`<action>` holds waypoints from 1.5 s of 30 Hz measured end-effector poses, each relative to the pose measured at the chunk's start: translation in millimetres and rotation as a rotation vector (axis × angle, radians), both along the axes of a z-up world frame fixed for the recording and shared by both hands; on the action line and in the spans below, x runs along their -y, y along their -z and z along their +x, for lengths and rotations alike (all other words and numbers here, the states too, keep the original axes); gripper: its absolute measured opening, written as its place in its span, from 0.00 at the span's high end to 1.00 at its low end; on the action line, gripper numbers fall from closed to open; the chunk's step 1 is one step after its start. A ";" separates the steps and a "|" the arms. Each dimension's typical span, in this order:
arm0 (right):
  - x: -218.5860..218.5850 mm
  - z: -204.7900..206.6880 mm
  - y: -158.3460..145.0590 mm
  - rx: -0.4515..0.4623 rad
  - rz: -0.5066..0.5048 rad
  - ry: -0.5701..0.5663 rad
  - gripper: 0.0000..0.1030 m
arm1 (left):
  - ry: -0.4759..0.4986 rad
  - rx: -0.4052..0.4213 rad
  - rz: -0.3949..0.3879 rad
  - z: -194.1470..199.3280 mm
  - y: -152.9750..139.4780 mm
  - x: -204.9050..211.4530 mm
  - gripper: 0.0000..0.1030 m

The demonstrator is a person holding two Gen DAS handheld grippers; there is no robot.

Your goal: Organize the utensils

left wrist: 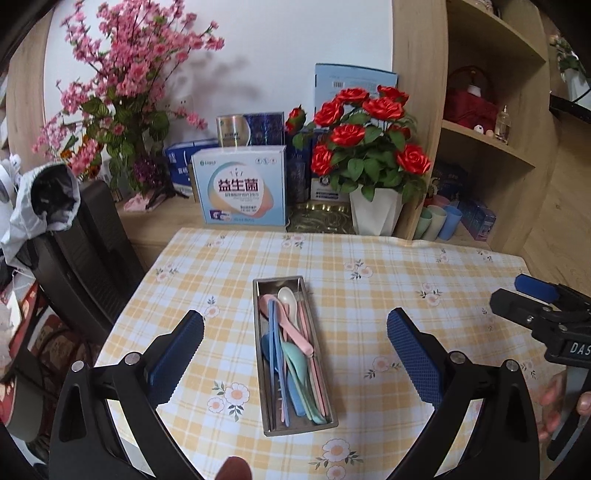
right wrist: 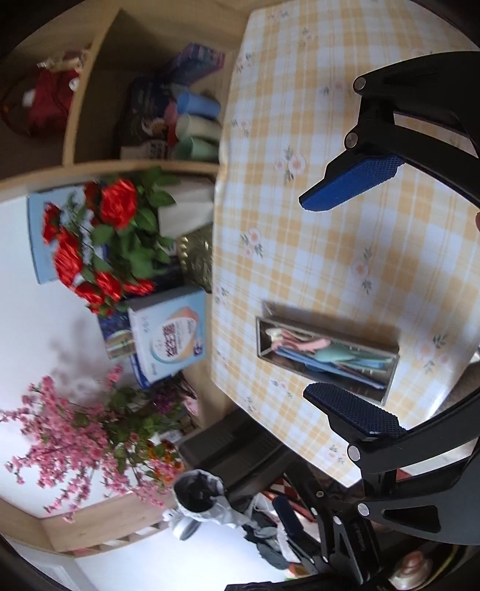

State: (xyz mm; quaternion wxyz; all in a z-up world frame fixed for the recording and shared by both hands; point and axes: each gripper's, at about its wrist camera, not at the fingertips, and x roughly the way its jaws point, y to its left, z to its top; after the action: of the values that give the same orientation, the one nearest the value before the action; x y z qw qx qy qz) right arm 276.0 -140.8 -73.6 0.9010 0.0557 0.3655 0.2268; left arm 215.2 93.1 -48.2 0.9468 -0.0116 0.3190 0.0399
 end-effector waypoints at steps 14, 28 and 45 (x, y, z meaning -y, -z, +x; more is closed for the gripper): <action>80.1 -36.3 -47.4 0.132 -0.038 0.167 0.12 | 0.037 0.143 -0.020 -19.8 -59.6 38.4 0.06; 107.8 -42.4 -64.5 0.221 -0.046 0.259 0.12 | 0.055 0.185 -0.034 -23.8 -74.4 53.6 0.06; 112.1 -42.9 -68.6 0.239 -0.056 0.289 0.12 | 0.080 0.193 -0.029 -21.4 -77.9 59.5 0.06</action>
State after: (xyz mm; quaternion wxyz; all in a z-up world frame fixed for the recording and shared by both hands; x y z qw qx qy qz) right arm 233.0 -252.9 -4.9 0.9624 0.0551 0.2503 0.0897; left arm 193.8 33.6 29.7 0.9737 -0.0162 0.2271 -0.0037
